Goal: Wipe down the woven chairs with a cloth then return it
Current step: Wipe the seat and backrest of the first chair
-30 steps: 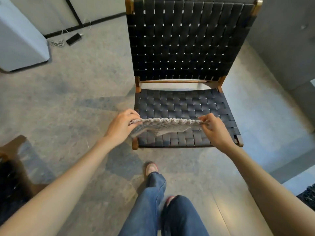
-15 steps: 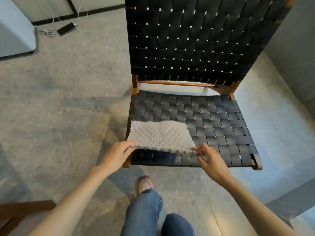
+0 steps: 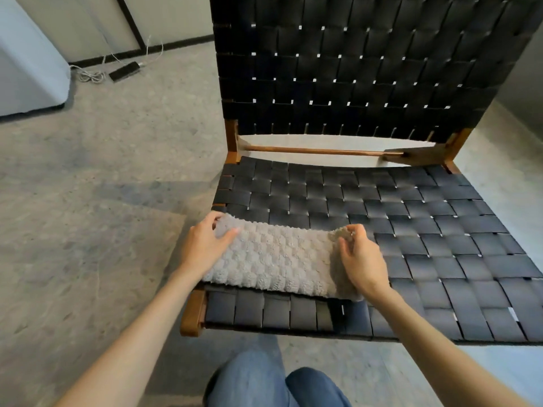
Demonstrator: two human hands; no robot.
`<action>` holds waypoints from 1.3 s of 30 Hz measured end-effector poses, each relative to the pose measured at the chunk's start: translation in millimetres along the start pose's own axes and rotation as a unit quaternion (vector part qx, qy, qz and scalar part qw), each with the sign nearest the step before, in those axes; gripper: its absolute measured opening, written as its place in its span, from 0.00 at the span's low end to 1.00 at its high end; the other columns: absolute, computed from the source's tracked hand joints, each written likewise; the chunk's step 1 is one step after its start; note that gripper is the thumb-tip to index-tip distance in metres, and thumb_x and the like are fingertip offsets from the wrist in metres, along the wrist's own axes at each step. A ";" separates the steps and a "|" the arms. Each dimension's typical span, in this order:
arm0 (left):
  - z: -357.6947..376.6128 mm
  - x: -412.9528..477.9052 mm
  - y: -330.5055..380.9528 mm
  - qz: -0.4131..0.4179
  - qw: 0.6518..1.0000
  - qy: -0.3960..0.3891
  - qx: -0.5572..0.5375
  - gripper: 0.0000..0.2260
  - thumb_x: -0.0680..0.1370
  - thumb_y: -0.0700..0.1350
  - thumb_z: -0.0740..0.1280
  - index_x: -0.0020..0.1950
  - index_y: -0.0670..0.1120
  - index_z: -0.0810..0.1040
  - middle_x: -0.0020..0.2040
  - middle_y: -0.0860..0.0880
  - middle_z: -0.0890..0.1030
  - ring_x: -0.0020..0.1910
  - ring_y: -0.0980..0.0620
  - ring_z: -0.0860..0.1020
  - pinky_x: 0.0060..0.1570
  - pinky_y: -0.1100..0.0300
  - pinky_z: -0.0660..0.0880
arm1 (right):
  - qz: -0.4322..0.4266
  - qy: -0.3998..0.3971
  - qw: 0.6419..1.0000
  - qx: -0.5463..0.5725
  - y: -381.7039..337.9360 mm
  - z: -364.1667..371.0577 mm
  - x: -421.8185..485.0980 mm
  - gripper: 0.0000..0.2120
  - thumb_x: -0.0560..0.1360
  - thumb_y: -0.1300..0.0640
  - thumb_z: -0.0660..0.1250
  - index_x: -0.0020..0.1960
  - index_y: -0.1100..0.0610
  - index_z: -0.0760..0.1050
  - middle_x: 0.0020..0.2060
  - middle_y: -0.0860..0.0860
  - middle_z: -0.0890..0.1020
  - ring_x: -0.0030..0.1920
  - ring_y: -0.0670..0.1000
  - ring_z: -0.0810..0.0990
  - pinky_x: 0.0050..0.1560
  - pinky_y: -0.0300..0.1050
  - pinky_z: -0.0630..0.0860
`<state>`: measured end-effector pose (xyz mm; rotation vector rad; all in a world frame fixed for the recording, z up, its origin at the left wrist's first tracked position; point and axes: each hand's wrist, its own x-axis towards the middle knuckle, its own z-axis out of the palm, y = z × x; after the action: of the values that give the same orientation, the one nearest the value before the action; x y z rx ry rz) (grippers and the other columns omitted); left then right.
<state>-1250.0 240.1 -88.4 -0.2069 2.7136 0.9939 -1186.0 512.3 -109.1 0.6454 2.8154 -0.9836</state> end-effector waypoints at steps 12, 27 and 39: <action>27.4 -11.6 -23.1 0.086 0.991 0.102 -0.007 0.22 0.79 0.49 0.63 0.72 0.50 0.65 0.68 0.47 0.71 0.70 0.46 0.62 0.65 0.51 0.62 | 0.003 0.141 0.972 -0.190 23.3 33.2 -0.2 0.25 0.78 0.42 0.60 0.54 0.66 0.73 0.53 0.62 0.73 0.55 0.62 0.69 0.52 0.54 0.63; 30.7 -56.4 2.4 0.072 0.995 0.065 -0.039 0.25 0.77 0.46 0.67 0.73 0.49 0.64 0.69 0.45 0.69 0.66 0.47 0.69 0.60 0.56 0.66 | -0.127 -0.030 0.973 0.192 -25.5 -34.6 -0.4 0.15 0.77 0.49 0.65 0.52 0.62 0.77 0.43 0.51 0.78 0.44 0.49 0.77 0.40 0.41 0.73; 7.7 -92.3 -38.6 0.121 0.981 0.149 -0.005 0.18 0.79 0.40 0.62 0.69 0.48 0.68 0.68 0.49 0.70 0.62 0.51 0.73 0.60 0.59 0.69 | -0.366 -0.055 0.927 0.053 -76.6 45.8 -59.3 0.19 0.80 0.53 0.61 0.70 0.49 0.66 0.62 0.48 0.77 0.64 0.50 0.72 0.61 0.49 0.73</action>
<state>-1151.7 220.3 -92.5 -0.0286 3.0639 1.1222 -1166.8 409.0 -88.2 -0.5055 2.9350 -1.2081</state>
